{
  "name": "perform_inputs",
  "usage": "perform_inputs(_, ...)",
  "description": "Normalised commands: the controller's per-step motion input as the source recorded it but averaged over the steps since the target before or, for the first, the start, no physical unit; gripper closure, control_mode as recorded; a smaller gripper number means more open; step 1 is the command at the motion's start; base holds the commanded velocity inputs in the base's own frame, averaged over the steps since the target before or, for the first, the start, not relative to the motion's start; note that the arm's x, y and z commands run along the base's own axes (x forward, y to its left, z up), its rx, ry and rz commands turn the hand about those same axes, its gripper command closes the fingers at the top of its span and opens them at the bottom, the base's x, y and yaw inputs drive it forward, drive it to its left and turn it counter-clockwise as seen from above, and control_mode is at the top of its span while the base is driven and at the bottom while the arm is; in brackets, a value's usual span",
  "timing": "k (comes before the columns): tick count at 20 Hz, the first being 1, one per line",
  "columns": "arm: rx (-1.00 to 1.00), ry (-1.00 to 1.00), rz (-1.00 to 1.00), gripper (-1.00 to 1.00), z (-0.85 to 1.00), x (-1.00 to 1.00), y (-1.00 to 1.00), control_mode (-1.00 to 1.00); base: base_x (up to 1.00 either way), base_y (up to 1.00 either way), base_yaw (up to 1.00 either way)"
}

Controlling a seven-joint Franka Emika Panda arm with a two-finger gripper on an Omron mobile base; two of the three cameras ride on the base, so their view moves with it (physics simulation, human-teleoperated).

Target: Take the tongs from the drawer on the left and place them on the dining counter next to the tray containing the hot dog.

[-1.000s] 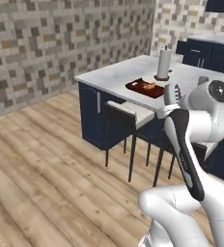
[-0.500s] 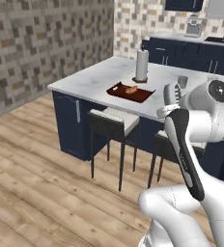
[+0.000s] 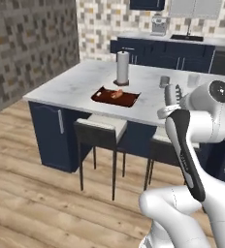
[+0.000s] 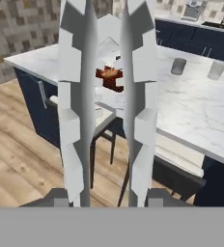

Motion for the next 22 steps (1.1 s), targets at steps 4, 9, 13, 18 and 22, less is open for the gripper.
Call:
perform_inputs(4,0.00,0.00,0.00,1.00,0.00,0.00,0.00,1.00,0.26,0.52,-0.37)
perform_inputs(9,0.00,0.00,0.00,1.00,0.00,0.00,0.00,1.00,0.25,0.65,-0.37)
perform_inputs(13,0.00,0.00,0.00,1.00,0.00,0.00,0.00,1.00,0.26,0.67,-0.35)
perform_inputs(18,0.00,0.00,0.00,1.00,0.00,0.00,0.00,1.00,0.31,0.47,-0.33)
perform_inputs(22,0.00,0.00,0.00,1.00,0.00,0.00,0.00,1.00,0.45,0.41,-0.32)
